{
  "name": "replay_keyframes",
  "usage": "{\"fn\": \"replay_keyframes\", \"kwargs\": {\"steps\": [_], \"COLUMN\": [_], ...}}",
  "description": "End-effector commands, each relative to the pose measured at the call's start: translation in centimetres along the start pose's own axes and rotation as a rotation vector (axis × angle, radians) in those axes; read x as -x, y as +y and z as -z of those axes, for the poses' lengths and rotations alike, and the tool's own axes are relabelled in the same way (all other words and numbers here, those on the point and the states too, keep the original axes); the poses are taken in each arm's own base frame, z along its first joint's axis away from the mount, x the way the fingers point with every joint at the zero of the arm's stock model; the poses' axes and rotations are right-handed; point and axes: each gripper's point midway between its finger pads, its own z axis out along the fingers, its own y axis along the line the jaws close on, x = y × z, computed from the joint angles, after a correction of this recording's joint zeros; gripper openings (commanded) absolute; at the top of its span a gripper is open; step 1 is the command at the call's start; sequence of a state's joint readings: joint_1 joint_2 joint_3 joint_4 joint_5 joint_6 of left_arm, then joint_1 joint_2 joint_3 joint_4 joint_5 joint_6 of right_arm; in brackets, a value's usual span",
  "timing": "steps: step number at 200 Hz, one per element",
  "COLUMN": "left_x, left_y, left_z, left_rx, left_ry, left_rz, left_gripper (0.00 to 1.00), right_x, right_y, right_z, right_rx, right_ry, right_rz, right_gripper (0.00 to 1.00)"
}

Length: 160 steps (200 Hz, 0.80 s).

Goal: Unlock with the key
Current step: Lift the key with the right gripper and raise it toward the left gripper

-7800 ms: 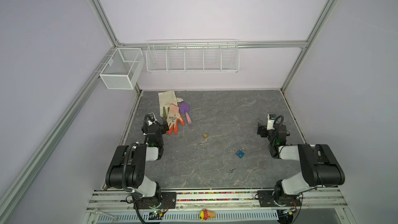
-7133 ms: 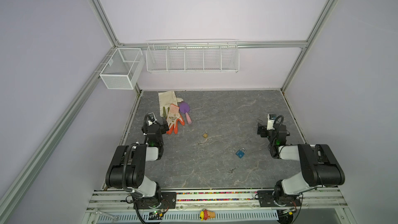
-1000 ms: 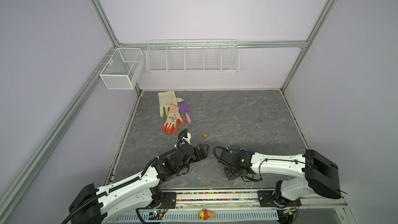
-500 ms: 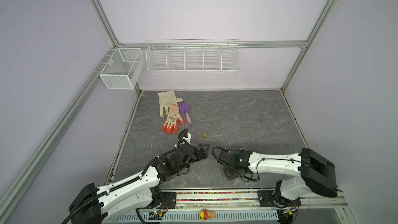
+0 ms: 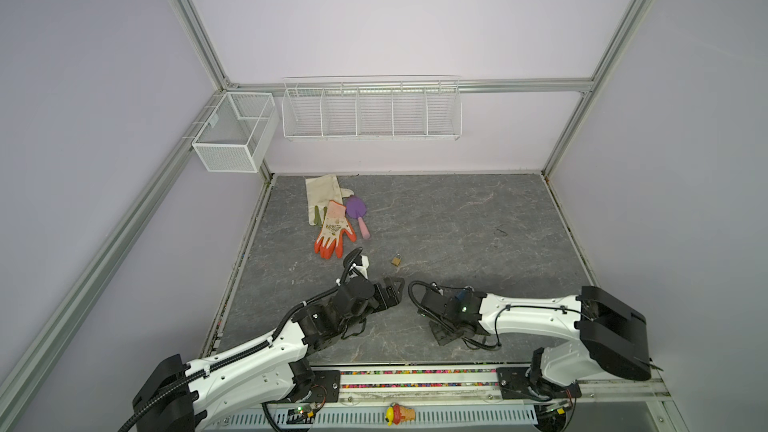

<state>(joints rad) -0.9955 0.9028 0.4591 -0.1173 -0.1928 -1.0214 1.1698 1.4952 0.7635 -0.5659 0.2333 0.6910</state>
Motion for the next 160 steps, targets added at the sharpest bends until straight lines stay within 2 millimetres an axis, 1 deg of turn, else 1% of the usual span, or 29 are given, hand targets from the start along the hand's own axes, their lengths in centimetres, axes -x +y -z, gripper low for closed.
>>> {"fn": "replay_keyframes", "kwargs": {"steps": [1, 14, 36, 61, 66, 75, 85, 118, 136, 160], "left_x": [0.6, 0.6, 0.7, 0.8, 0.9, 1.0, 1.1, 1.3, 1.6, 2.0], "left_y": [-0.8, -0.9, -1.2, -2.1, -2.2, -2.6, -3.2, -5.1, -6.5, -8.0], "left_z": [0.4, 0.4, 0.4, 0.6, 0.6, 0.7, 0.8, 0.7, 0.7, 0.7], "left_rx": [-0.027, -0.033, -0.044, -0.078, -0.085, -0.102, -0.132, -0.210, -0.270, -0.298], "left_ry": [-0.020, -0.022, -0.023, -0.020, -0.019, -0.019, -0.018, -0.004, 0.000, 0.016], "left_rz": [0.042, 0.054, 0.061, 0.066, 0.100, 0.118, 0.130, 0.208, 0.250, 0.292], "left_gripper": [0.99, 0.99, 0.99, 0.99, 0.99, 0.99, 0.99, 0.99, 0.99, 0.99], "right_x": [0.4, 1.0, 2.5, 4.0, 4.3, 4.8, 5.3, 6.9, 7.7, 9.0], "right_y": [-1.0, -1.7, -1.7, -2.3, -2.5, -3.1, -3.3, -2.6, -1.7, -0.6], "right_z": [0.3, 0.9, 2.2, 3.7, 4.1, 5.0, 5.8, 8.9, 10.5, 12.3], "right_rx": [-0.039, -0.072, -0.068, -0.097, -0.109, -0.137, -0.145, -0.077, -0.017, 0.035], "right_ry": [-0.054, -0.092, -0.176, -0.264, -0.281, -0.314, -0.349, -0.450, -0.495, -0.536], "right_rz": [0.044, 0.063, 0.108, 0.158, 0.163, 0.166, 0.179, 0.184, 0.181, 0.179], "right_gripper": [0.06, 0.06, 0.06, 0.06, 0.06, 0.06, 0.06, 0.06, 0.06, 0.06]}}
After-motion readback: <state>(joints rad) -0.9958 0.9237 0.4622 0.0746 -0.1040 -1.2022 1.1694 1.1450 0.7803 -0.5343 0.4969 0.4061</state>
